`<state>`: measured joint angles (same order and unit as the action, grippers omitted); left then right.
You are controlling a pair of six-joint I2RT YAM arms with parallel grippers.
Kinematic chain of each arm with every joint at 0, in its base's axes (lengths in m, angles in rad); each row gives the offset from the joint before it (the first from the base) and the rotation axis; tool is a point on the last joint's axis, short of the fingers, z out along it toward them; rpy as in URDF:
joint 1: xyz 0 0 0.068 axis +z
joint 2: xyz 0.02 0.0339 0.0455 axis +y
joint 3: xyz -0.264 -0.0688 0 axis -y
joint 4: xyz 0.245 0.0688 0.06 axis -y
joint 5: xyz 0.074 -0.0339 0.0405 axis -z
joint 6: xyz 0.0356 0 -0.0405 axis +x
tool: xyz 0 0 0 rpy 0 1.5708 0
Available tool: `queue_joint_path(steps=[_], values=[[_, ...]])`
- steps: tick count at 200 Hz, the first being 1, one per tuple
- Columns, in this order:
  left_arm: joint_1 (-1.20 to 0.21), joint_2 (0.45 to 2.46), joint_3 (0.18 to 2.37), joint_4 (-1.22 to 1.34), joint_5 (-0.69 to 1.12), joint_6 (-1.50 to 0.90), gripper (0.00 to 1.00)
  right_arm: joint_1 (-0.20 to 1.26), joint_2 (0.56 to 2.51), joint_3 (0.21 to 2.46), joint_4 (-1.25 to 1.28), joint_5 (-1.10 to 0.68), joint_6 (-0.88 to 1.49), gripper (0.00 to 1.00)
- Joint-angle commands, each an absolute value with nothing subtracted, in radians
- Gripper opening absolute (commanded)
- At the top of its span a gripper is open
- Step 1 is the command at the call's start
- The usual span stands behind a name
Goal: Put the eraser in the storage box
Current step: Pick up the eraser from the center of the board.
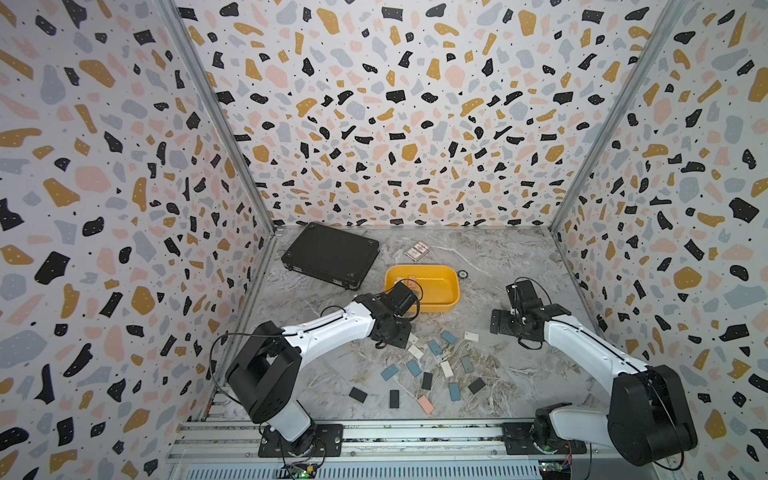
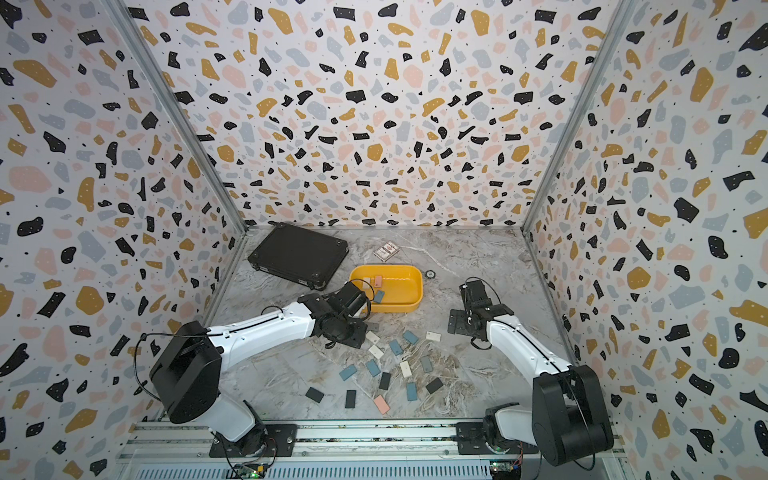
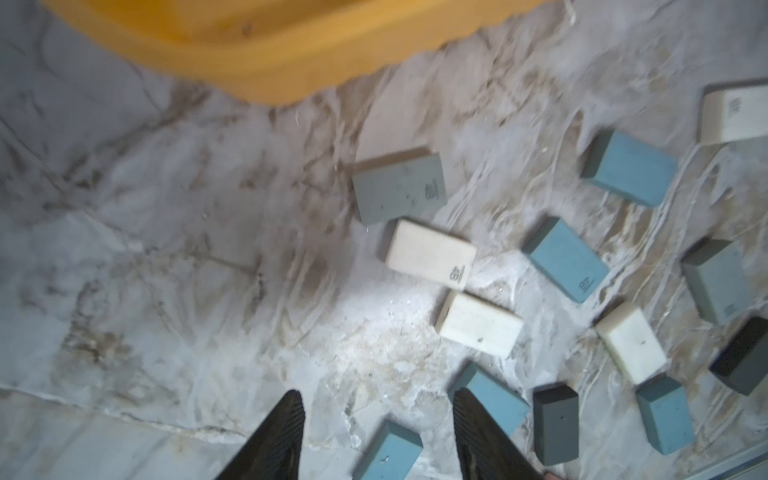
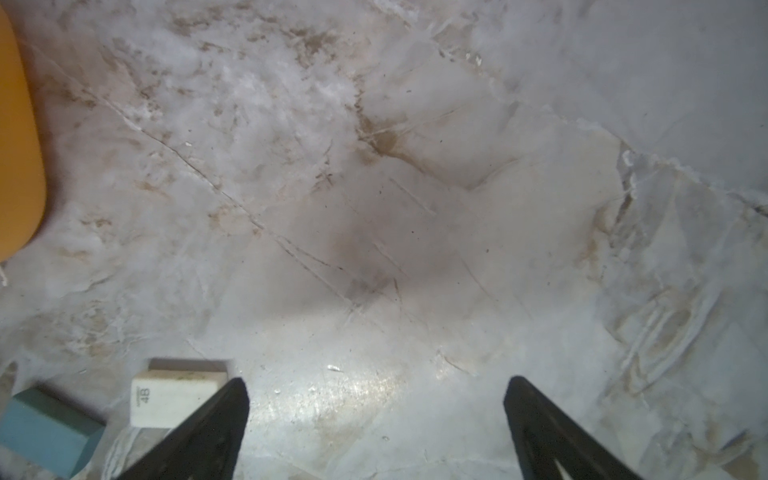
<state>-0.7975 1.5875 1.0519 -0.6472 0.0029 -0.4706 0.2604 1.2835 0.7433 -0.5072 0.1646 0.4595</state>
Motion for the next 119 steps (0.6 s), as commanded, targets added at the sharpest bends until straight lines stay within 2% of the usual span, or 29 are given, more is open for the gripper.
queue_joint_path(steps=[1,76,119], values=[[-0.830,1.555,1.033,-0.594,0.030,-0.536,0.60,0.264,1.275,0.734,-0.524,0.155,0.461,0.99],[-0.890,1.401,0.884,-0.662,-0.036,-0.530,0.64,0.264,1.246,0.711,-0.522,0.144,0.463,0.99],[-0.901,1.406,0.828,-0.643,-0.043,-0.516,0.64,0.265,1.237,0.709,-0.521,0.138,0.468,0.98]])
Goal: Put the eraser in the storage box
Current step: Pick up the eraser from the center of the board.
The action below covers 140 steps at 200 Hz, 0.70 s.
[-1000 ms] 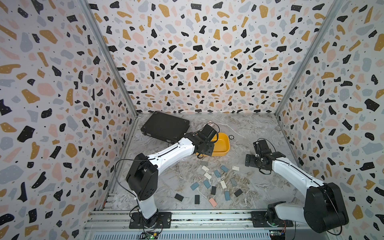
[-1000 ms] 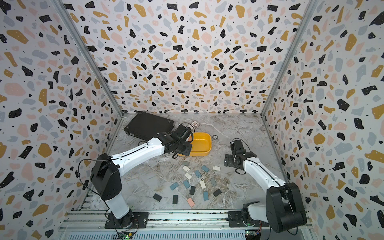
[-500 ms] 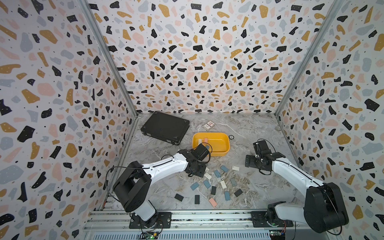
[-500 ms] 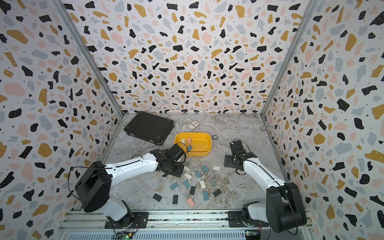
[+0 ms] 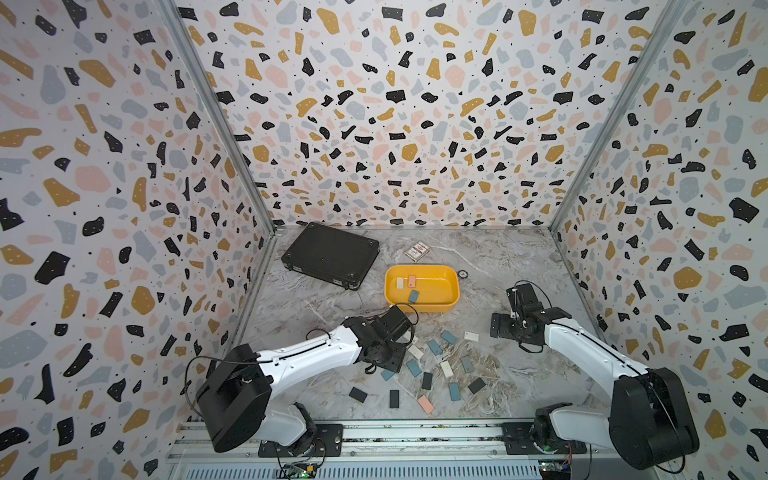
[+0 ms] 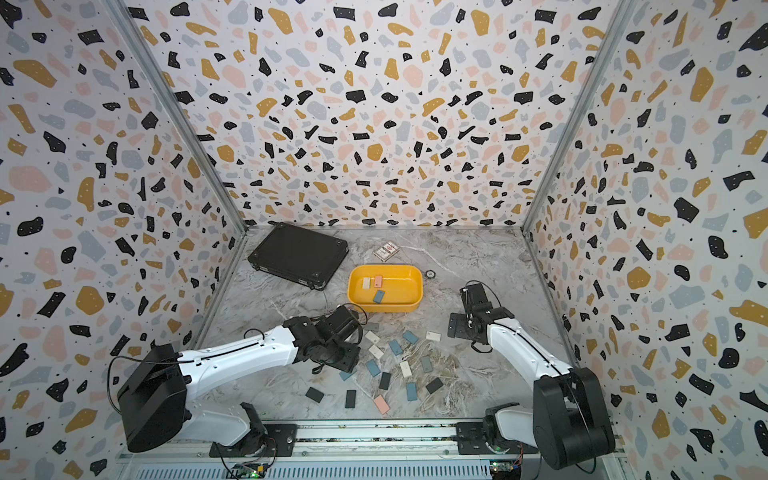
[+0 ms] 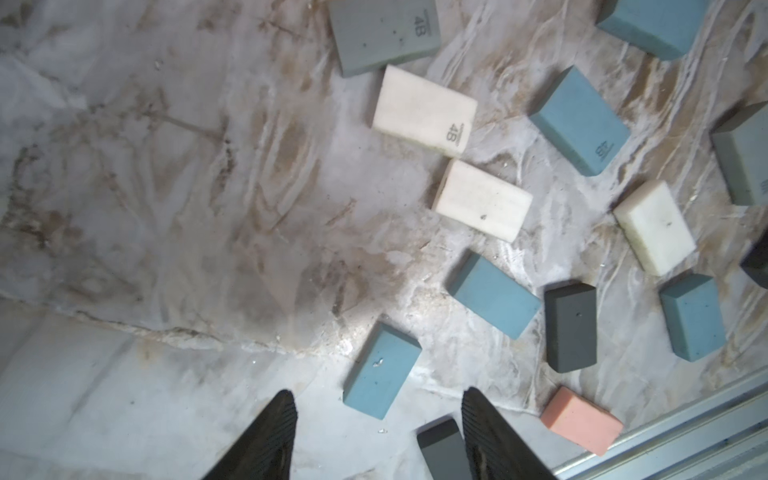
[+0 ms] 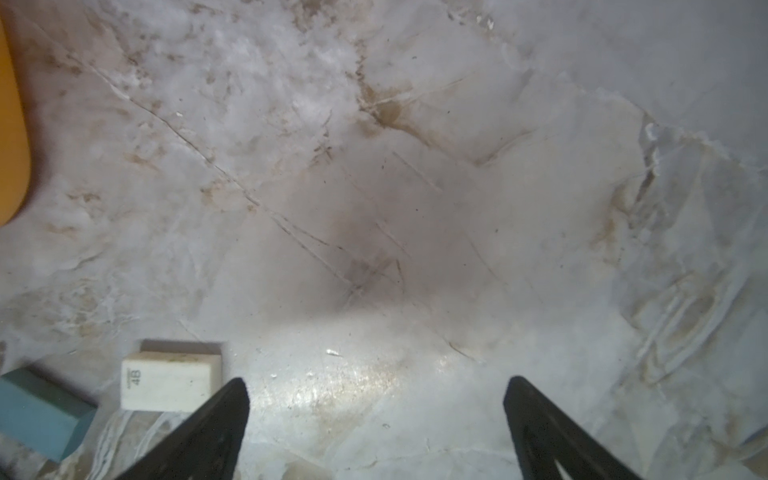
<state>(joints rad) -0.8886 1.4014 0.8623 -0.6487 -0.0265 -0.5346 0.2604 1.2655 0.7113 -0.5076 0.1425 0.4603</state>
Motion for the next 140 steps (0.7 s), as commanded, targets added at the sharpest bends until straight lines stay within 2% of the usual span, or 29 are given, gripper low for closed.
queue_joint_path(steps=[1,64,140], values=[[-0.902,1.407,0.826,-0.642,-0.043,-0.516,0.64,0.265,1.237,0.709,-0.521,0.138,0.468,0.98],[-0.934,1.407,0.777,-0.611,-0.015,-0.507,0.65,0.265,1.230,0.708,-0.530,0.141,0.469,0.98],[-0.937,1.520,0.756,-0.537,-0.003,-0.500,0.63,0.265,1.224,0.715,-0.537,0.147,0.468,0.98]])
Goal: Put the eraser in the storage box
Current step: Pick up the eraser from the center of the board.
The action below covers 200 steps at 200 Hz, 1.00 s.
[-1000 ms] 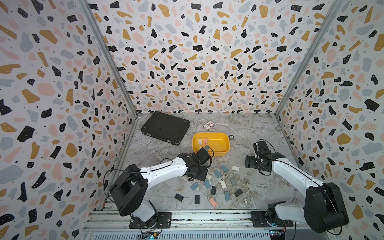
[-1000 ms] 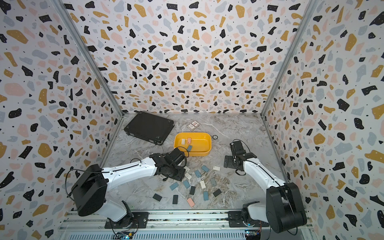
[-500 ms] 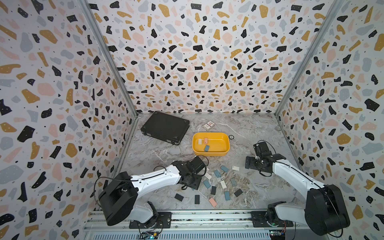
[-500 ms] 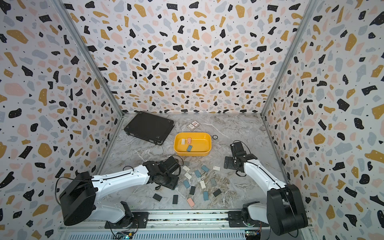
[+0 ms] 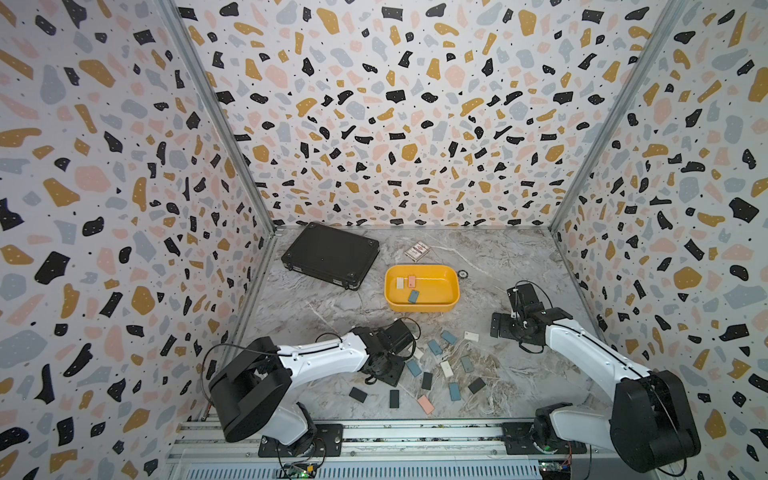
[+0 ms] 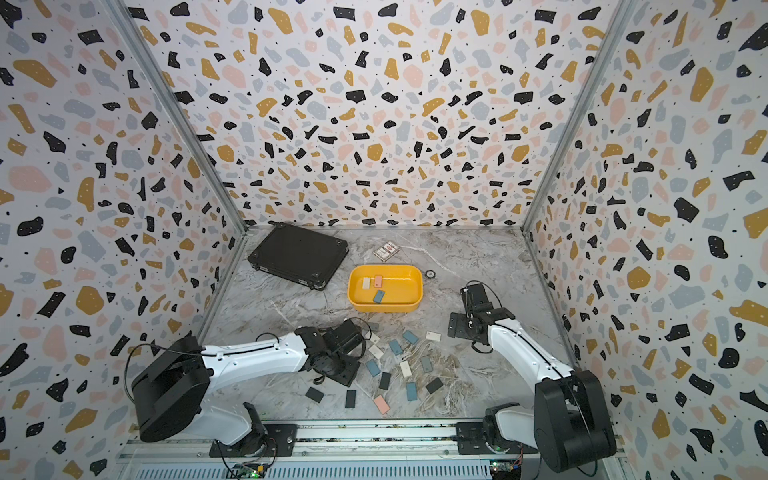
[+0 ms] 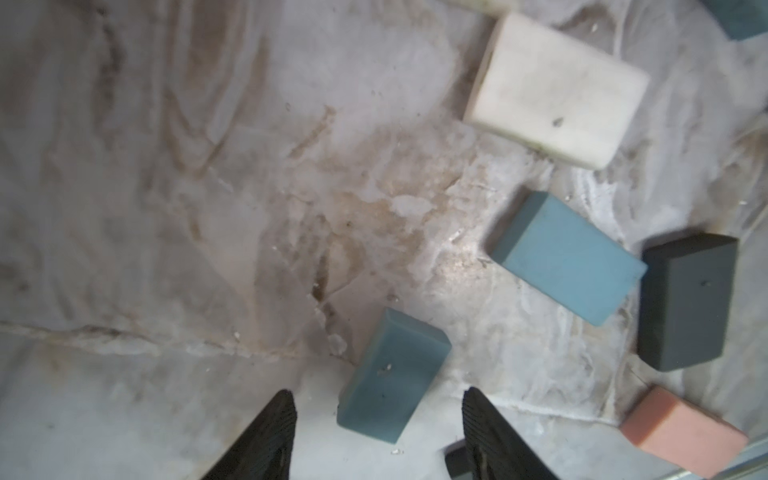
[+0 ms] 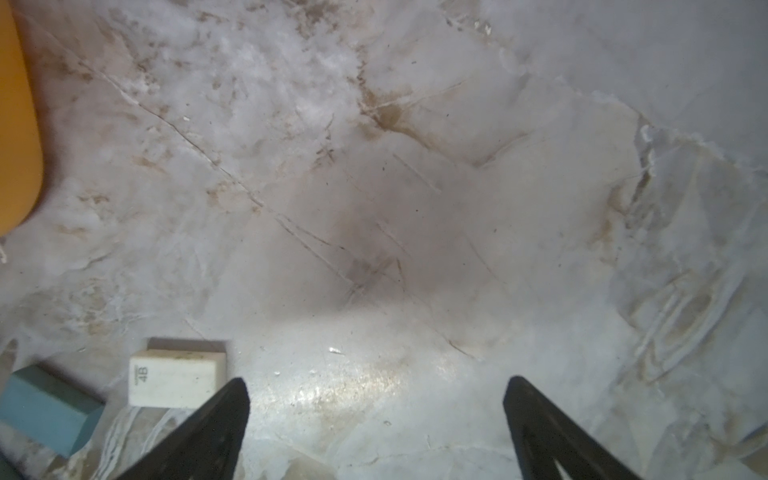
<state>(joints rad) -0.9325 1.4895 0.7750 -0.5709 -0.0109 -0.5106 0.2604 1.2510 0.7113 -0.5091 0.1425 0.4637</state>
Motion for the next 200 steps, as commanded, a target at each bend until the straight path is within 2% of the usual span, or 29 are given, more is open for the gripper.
queue_joint_path(steps=[1,40,83,106,153,200], values=[[-0.937,1.520,0.756,-0.536,-0.003,-0.501,0.63,0.265,1.224,0.715,-0.537,0.147,0.468,0.98],[-0.938,1.540,0.746,-0.520,0.002,-0.504,0.56,0.264,1.225,0.715,-0.538,0.150,0.468,0.98],[-0.940,1.539,0.750,-0.527,0.006,-0.506,0.31,0.265,1.226,0.719,-0.537,0.154,0.466,0.98],[-0.940,1.537,0.755,-0.535,0.000,-0.511,0.25,0.265,1.227,0.721,-0.537,0.155,0.466,0.98],[-0.940,1.489,0.817,-0.593,-0.073,-0.510,0.21,0.265,1.229,0.728,-0.542,0.161,0.460,0.98],[-0.922,1.488,1.002,-0.637,-0.110,-0.460,0.23,0.264,1.232,0.741,-0.549,0.164,0.456,0.98]])
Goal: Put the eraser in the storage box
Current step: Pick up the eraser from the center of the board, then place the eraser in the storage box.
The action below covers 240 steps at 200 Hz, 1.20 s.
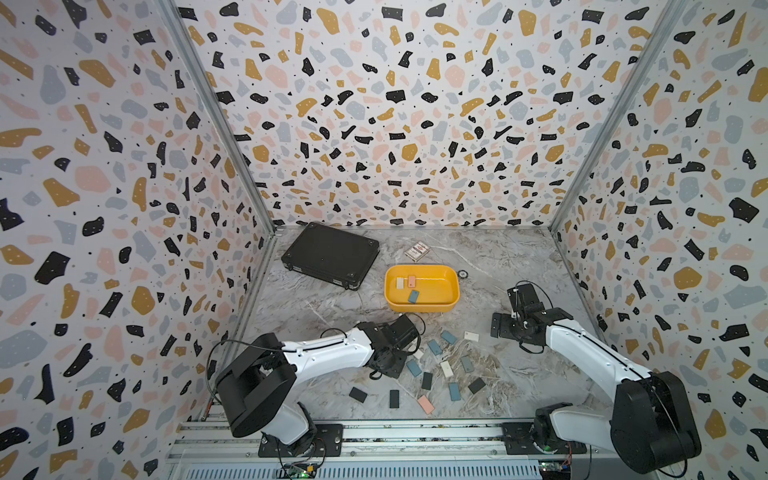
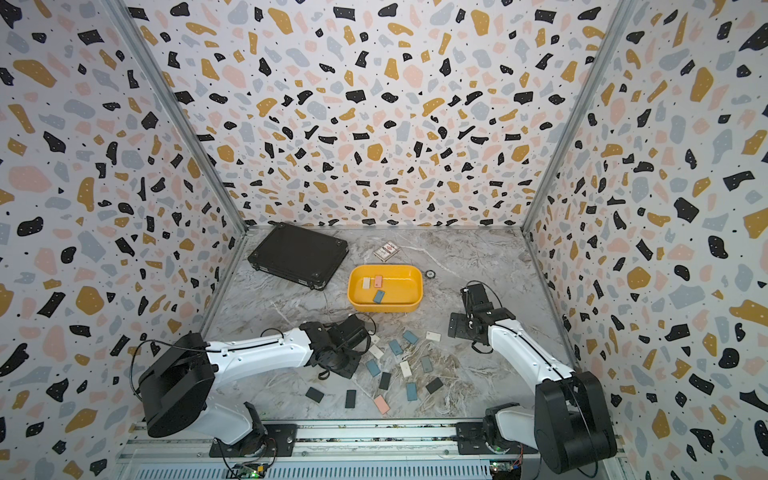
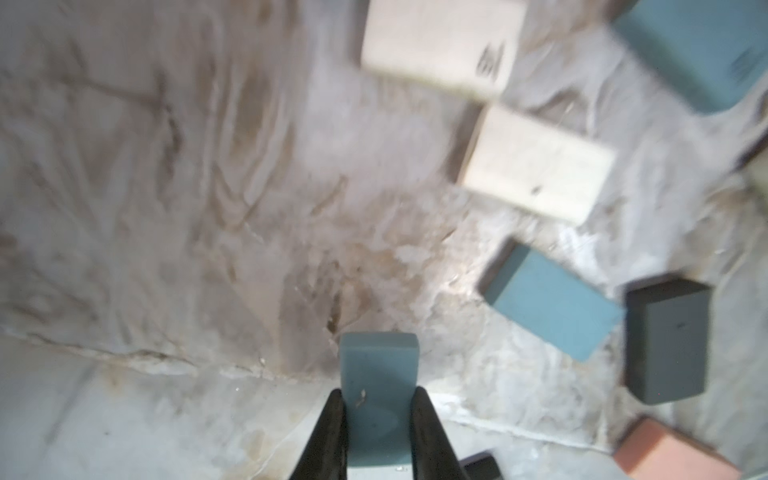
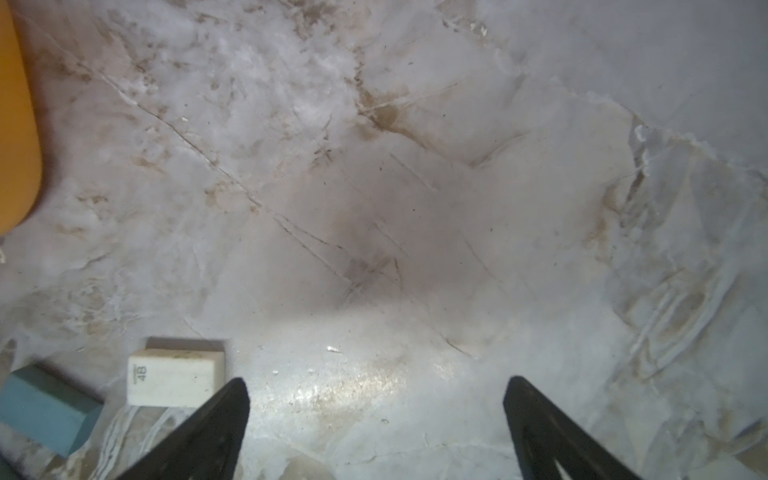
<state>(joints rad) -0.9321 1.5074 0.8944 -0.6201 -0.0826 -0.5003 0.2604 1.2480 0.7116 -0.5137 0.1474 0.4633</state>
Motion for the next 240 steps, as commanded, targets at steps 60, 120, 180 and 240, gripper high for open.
queue_joint_path(steps=[60,120,180,240], values=[[-0.828,1.603,1.263,-0.623,-0.042,-0.367,0.25,0.265,1.230,0.756,-0.555,0.176,0.451,0.98],[-0.724,1.802,1.523,-0.635,0.016,-0.302,0.25,0.264,1.239,0.782,-0.566,0.199,0.447,0.98],[-0.661,2.021,1.739,-0.649,0.056,-0.284,0.26,0.264,1.299,0.813,-0.556,0.201,0.448,0.99],[-0.630,2.199,1.930,-0.658,0.075,-0.290,0.26,0.264,1.347,0.831,-0.542,0.201,0.447,0.99]])
